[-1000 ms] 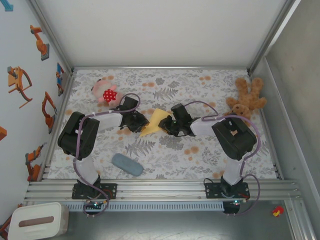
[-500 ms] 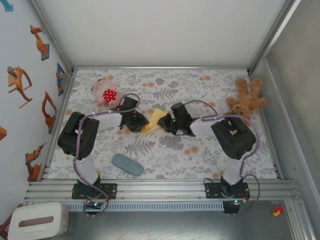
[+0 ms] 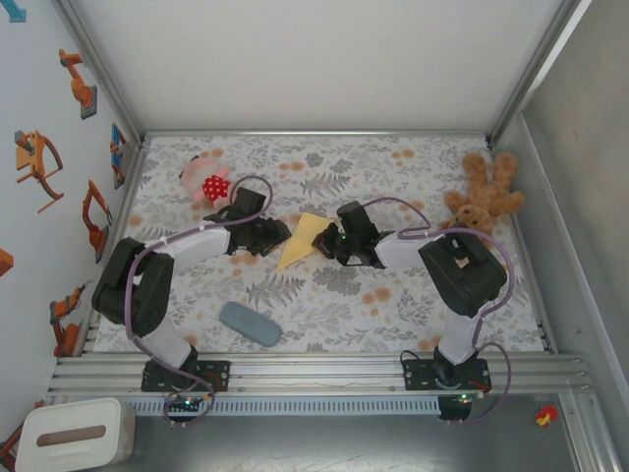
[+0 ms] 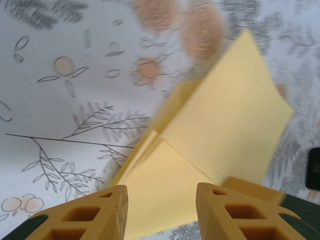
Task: Fold a paper plane with a square sheet of paper (pick it up from the middle)
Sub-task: Fold the wing for the fifth time at the center of the table.
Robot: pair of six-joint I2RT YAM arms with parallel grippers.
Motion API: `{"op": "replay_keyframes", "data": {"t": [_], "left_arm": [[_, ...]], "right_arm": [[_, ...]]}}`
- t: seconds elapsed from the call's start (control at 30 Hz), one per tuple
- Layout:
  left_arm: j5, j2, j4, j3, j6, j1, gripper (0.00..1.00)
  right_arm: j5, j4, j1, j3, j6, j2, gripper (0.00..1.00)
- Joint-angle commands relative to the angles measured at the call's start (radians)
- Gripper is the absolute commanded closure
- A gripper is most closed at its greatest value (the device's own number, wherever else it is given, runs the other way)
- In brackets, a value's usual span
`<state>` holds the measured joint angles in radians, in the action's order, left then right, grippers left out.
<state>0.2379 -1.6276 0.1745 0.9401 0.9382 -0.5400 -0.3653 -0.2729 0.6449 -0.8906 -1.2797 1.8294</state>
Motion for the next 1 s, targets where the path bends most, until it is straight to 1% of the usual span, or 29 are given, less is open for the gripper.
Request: {"op": "replay_keyframes", "data": {"t": [0.0,0.17,0.33,0.4,0.67,0.8,0.97], "left_arm": [[-0.09,0.069,0.009,-0.031,-0.202,-0.041,0.53],[-0.148,0.12,-0.036,-0.076,-0.35,-0.085,0.42],[-0.222,0.135,-0.104,-0.124,-0.485,-0.137,0.39],[-0.25,0.133,-0.123,-0.133,-0.537,-0.159,0.39],[-0.263,0.092,-0.198,-0.126,-0.711,-0.233,0.39],[-0.298,0.058,-0.223,-0.123,-0.754,-0.259,0.4],[-0.357,0.004,-0.236,-0.105,-0.796,-0.292,0.44]], "right_arm": [[0.018,0.07,-0.005,-0.033,0.008,-0.046,1.0],[0.0,0.127,-0.016,-0.063,0.006,-0.061,1.0],[-0.031,0.151,-0.025,-0.083,-0.01,-0.071,1.0],[-0.042,0.161,-0.029,-0.087,-0.015,-0.073,1.0],[-0.067,0.205,-0.035,-0.114,-0.017,-0.067,1.0],[-0.075,0.21,-0.037,-0.12,-0.023,-0.064,1.0],[-0.087,0.215,-0.042,-0.126,-0.027,-0.063,1.0]]}}
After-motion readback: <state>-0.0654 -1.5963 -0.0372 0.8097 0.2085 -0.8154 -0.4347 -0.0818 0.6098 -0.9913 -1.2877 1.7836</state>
